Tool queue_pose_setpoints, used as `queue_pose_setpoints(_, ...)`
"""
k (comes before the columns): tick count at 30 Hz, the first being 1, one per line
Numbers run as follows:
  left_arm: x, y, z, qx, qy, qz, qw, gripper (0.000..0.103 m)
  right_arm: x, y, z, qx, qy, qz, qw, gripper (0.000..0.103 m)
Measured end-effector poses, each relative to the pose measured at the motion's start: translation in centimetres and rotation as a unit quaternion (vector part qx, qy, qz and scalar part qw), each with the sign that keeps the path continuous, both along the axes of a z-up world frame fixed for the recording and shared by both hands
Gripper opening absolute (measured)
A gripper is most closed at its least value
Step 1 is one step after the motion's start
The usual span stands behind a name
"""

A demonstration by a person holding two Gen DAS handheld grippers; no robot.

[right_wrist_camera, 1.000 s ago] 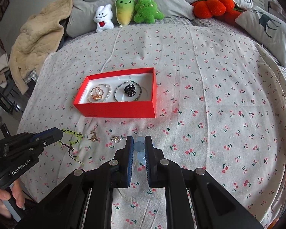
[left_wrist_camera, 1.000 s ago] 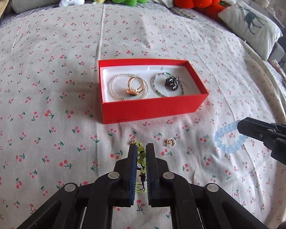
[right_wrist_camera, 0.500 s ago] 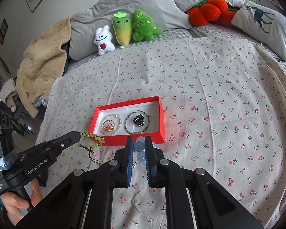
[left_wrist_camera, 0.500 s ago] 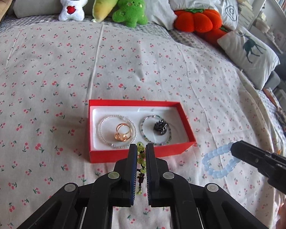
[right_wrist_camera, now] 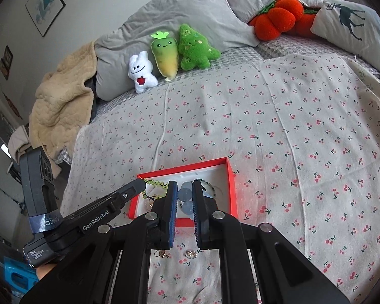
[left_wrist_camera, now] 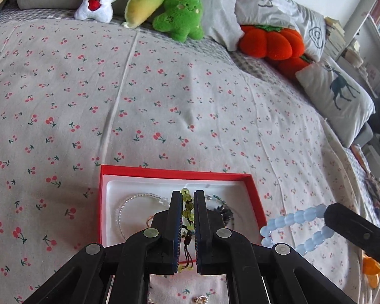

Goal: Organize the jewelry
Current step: 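Carry both bead bracelets into the red box and open both grippers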

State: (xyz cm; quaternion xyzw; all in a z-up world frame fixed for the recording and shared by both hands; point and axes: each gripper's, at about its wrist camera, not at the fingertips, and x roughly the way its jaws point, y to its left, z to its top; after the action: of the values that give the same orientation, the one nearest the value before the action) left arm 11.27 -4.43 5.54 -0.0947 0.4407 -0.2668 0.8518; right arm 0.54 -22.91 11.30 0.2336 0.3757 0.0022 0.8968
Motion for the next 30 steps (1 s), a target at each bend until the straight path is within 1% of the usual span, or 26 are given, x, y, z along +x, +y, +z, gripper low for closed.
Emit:
queue_pose_setpoints(3, 1.0, 0.3, -1.3, 0.013, 0.007, 0.015, 0.9998, 0.003, 1.0, 0.2, -0.4, 0.009, -0.003, 0.004, 1.000, 0.012)
queue_pose_setpoints(6, 1.8, 0.7, -2.3, 0.040, 0.007, 0.032, 0.9987, 0.003, 2.1, 0.8, -0.8, 0.007, -0.003, 0.012, 1.000, 0.012)
queue_pose_setpoints(8, 2.2, 0.9, -2.8, 0.047, 0.015, 0.038, 0.9980, 0.003, 2.8, 1.3, -1.1, 0.006, -0.001, 0.018, 1.000, 0.012)
queue_pose_setpoints(12, 2.4, 1.3, -2.9, 0.060, 0.018, 0.046, 0.9970, 0.005, 3.9, 2.2, -1.8, 0.004, 0.002, 0.031, 1.000, 0.012)
queue_pose_setpoints(13, 2.4, 1.4, -2.8, 0.063, 0.018, 0.045, 0.9968, 0.008, 4.1, 2.4, -1.9, 0.004, 0.003, 0.034, 0.999, 0.012)
queue_pose_setpoints(14, 2.3, 1.5, -2.7, 0.066, 0.018, 0.046, 0.9966, 0.015, 4.3, 2.6, -2.0, 0.004, 0.004, 0.038, 0.999, 0.012)
queue_pose_setpoints(15, 2.2, 1.6, -2.5, 0.067, 0.017, 0.047, 0.9965, 0.019, 4.5, 2.8, -2.2, 0.005, 0.004, 0.042, 0.999, 0.012)
queue_pose_setpoints(17, 2.0, 1.9, -2.2, 0.061, 0.020, 0.045, 0.9969, 0.027, 4.8, 3.2, -2.4, 0.008, 0.004, 0.050, 0.999, 0.012)
queue_pose_setpoints(18, 1.8, 2.1, -2.0, 0.067, 0.020, 0.048, 0.9964, 0.030, 4.9, 3.4, -2.5, 0.008, 0.004, 0.053, 0.999, 0.012)
queue_pose_setpoints(20, 1.4, 2.4, -1.7, 0.077, 0.015, 0.051, 0.9956, 0.040, 5.3, 3.6, -2.9, 0.003, 0.009, 0.054, 0.998, 0.012)
queue_pose_setpoints(24, 0.5, 2.8, -1.3, 0.089, 0.009, 0.046, 0.9949, 0.050, 5.7, 3.2, -3.9, -0.022, 0.025, 0.037, 0.999, 0.012)
queue_pose_setpoints(26, 0.2, 2.8, -1.4, 0.099, 0.009, 0.039, 0.9943, 0.057, 5.8, 2.6, -4.5, -0.035, 0.032, 0.028, 0.998, 0.012)
queue_pose_setpoints(30, -0.4, 2.7, -1.8, 0.119, 0.010, 0.028, 0.9925, 0.063, 5.9, 1.6, -5.3, -0.059, 0.046, 0.012, 0.997, 0.012)
